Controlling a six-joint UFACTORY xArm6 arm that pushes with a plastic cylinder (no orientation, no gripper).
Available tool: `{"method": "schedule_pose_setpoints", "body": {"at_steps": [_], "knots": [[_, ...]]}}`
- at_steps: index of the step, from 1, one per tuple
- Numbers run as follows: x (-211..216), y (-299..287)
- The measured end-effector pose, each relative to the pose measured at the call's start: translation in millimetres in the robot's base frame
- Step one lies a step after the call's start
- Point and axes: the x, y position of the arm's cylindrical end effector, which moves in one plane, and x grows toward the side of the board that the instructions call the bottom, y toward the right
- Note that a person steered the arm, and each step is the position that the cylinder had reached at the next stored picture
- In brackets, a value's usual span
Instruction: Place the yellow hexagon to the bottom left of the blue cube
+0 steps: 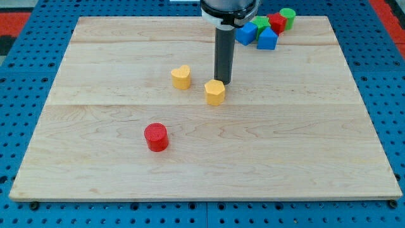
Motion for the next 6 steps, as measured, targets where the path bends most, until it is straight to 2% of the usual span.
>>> {"method": "schedule_pose_setpoints", "body": {"at_steps": [1, 2, 3, 4, 6], "knots": [[0.1, 17.2], [36.6, 39.6], [62.4, 31.1], [53.0, 3.2], [52.4, 16.8]]}}
